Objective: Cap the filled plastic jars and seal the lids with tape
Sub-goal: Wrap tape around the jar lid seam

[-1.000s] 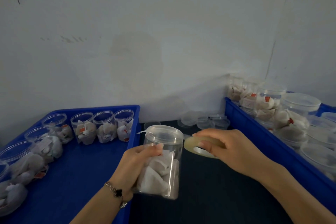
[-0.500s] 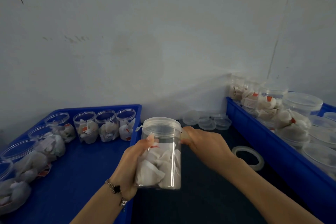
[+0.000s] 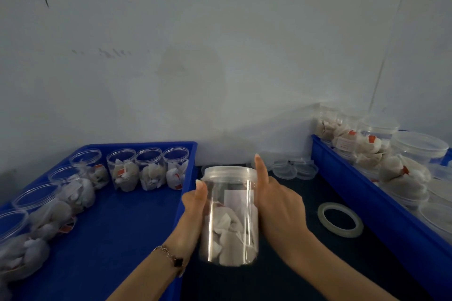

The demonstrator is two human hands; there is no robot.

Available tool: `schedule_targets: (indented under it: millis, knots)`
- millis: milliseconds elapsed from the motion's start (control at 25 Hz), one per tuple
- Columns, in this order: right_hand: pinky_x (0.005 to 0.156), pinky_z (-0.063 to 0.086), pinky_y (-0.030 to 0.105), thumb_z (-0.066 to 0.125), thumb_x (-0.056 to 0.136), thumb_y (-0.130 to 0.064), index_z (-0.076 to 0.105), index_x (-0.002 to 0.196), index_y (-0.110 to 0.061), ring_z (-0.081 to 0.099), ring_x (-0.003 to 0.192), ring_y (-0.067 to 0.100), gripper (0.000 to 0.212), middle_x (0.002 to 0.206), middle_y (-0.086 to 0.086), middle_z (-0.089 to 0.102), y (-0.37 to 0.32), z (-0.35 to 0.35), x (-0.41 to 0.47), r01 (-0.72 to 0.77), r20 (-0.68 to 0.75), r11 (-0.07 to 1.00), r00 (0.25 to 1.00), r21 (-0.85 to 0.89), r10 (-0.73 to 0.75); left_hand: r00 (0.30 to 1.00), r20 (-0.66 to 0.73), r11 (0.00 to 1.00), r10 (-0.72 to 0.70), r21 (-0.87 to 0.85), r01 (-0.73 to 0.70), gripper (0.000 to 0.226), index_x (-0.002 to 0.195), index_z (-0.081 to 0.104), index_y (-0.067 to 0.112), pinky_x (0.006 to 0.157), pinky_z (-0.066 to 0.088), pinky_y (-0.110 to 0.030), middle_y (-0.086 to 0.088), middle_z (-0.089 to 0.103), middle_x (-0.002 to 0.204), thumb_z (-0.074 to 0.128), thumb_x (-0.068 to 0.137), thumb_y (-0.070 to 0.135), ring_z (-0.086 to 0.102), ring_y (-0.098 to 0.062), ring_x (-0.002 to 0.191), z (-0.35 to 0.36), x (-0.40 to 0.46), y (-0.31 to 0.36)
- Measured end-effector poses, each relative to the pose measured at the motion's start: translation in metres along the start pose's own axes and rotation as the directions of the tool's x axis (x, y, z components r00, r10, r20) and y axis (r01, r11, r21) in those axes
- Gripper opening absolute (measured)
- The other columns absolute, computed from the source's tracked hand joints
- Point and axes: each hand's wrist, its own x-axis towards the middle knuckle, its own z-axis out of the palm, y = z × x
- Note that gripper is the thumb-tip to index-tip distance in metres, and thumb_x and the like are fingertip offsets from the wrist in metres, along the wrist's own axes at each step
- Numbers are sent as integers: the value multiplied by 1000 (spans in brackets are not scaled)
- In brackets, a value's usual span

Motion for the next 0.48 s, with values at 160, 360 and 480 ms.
schedule_targets:
  millis: [160, 360, 480]
  knots:
    - [53, 35, 24, 52, 93, -13, 0, 150, -15, 53, 69, 13, 76, 100, 2, 59, -5, 5, 4, -31, 77, 1000, 997, 4, 31, 973, -84, 960, 215, 202, -194, 69, 75, 60, 0, 60, 50, -31, -14, 61, 67, 41, 68, 67, 59, -33, 65, -16, -13, -8]
    - [62, 38, 29, 55, 92, -19, 11, 145, -14, 61, 93, 22, 69, 113, 9, 56, -20, 8, 8, -39, 118, 997, 992, -61, 46, 996, 85, 945, -11, 328, -18, 68, 86, 49, 31, 46, 44, -11, 5, 62, 84, 63, 33, 71, 64, -10, 69, -9, -19, -2]
    - [57, 37, 26, 56, 91, -20, 20, 139, -16, 61, 81, 18, 60, 98, 3, 59, -18, 10, 6, 37, 140, 998, 990, -54, -30, 996, 82, 921, -47, 389, 11, 60, 81, 48, 31, 47, 45, -11, 10, 60, 78, 72, 35, 62, 62, 0, 64, -9, -13, -8]
